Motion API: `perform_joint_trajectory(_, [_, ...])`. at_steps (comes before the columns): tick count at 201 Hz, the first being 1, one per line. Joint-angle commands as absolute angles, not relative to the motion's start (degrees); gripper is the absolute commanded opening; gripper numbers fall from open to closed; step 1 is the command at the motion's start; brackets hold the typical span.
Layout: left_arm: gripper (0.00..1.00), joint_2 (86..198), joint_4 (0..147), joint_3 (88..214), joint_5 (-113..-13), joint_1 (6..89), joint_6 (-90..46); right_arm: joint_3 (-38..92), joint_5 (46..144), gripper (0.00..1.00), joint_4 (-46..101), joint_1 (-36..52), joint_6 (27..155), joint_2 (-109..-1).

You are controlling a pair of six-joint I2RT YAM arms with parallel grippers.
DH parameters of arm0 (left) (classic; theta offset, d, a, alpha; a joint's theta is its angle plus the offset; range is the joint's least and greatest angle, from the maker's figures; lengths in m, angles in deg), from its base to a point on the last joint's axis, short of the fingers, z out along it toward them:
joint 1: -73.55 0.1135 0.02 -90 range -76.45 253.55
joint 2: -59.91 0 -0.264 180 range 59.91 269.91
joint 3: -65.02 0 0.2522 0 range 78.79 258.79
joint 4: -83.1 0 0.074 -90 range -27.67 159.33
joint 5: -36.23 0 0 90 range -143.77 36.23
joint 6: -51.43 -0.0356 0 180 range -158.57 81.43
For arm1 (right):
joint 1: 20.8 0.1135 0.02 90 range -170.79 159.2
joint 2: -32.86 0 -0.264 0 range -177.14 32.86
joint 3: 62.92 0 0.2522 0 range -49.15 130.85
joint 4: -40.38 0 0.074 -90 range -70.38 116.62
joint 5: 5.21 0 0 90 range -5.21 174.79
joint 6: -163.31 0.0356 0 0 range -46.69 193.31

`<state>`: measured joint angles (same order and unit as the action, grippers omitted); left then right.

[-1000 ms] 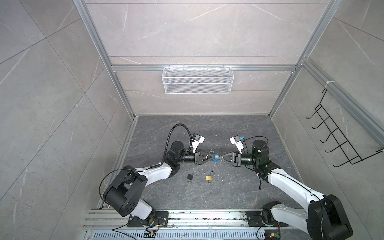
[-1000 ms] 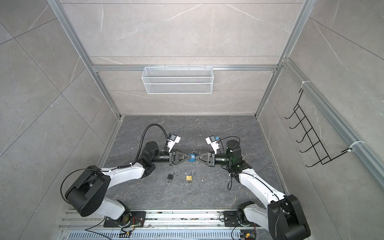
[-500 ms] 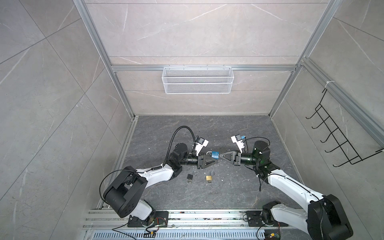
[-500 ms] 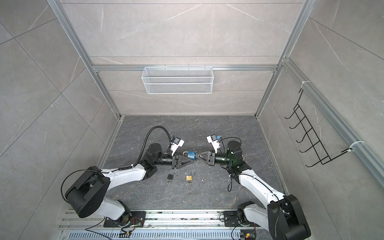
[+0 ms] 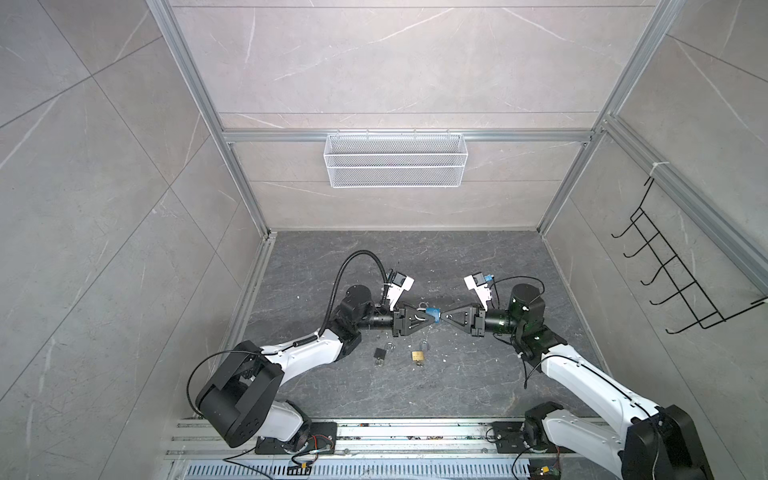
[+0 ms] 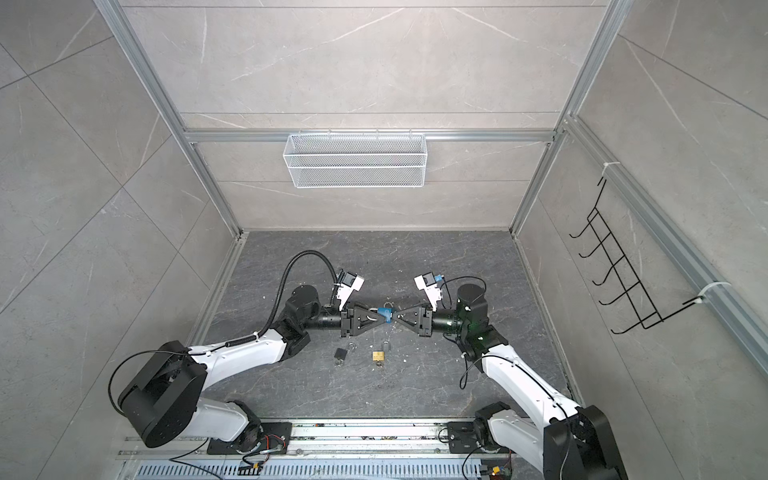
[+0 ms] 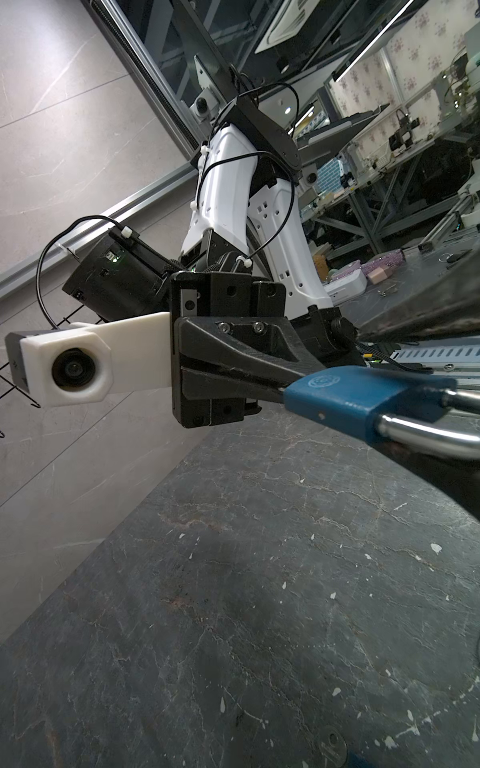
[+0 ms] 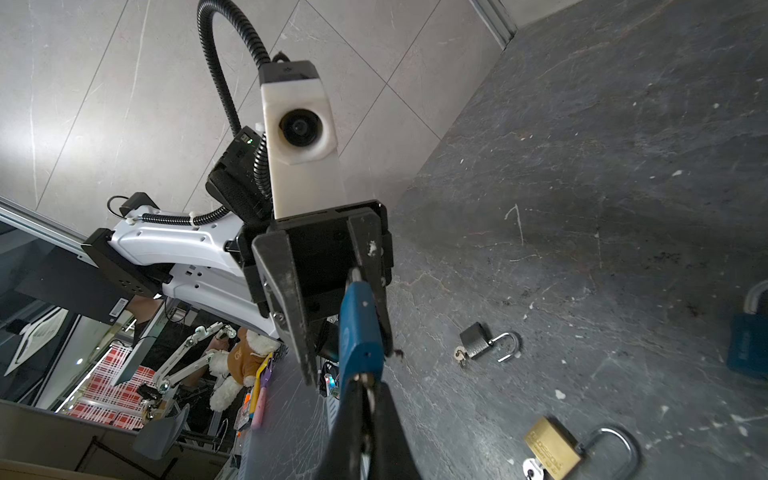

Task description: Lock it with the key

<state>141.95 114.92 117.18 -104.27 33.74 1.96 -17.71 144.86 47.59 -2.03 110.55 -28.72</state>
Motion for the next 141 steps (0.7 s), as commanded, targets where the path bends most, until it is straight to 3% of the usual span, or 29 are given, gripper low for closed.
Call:
perform_joint_trajectory(1, [0.35,142.7,119.1,119.0,-104.9,34.0,2.8,-18.0,146.3,0.0,48.3,-1.5,109.0,-27.5])
perform_joint_trajectory(41, [0.25,143.3,120.5,119.2,-105.4,33.9,3.6,-17.9,146.1,0.0,48.5,-1.0,108.8,-27.9])
perform_joint_trajectory(77, [0.0,143.1,122.6,117.2,-103.1,33.9,3.4,-18.6,145.4,0.03,50.1,-1.1,111.0,-28.0])
perform_joint_trajectory(117, [0.0,141.8,125.1,115.1,-100.0,34.1,2.8,-19.5,145.2,0.24,52.7,-1.0,113.2,-27.8])
perform_joint_trajectory(141, [0.0,141.2,124.8,114.8,-99.8,34.3,2.7,-19.5,144.8,0.27,52.6,-1.0,113.5,-27.4])
